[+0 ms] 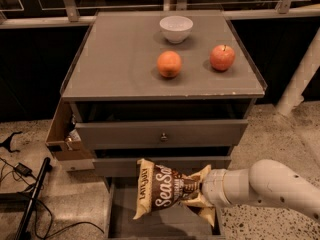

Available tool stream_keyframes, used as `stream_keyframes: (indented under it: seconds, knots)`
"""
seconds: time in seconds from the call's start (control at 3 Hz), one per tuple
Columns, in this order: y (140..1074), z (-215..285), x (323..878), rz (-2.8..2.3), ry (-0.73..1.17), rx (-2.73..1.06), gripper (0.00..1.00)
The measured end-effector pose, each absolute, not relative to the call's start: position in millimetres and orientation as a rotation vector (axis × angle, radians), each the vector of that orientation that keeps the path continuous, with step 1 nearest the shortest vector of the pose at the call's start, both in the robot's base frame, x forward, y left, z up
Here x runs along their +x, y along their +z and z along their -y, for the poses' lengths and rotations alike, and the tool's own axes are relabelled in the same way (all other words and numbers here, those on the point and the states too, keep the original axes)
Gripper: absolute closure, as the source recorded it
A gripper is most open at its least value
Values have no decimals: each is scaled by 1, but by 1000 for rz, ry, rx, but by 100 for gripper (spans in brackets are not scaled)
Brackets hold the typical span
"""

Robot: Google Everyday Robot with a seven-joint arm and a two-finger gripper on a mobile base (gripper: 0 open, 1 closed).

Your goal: Pick brown chip bag from bottom drawer and place on counter

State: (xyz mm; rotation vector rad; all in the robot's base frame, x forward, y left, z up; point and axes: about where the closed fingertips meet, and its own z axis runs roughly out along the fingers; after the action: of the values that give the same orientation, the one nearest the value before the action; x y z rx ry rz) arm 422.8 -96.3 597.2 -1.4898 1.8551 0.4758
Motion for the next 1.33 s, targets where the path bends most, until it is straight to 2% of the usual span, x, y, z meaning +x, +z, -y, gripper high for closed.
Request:
stream_keyframes:
  seconds: [0.67, 1.33]
  knots:
    - [625, 91, 426, -1850, 495, -1497, 100]
    - [767, 43, 457, -1743, 492, -1538, 100]
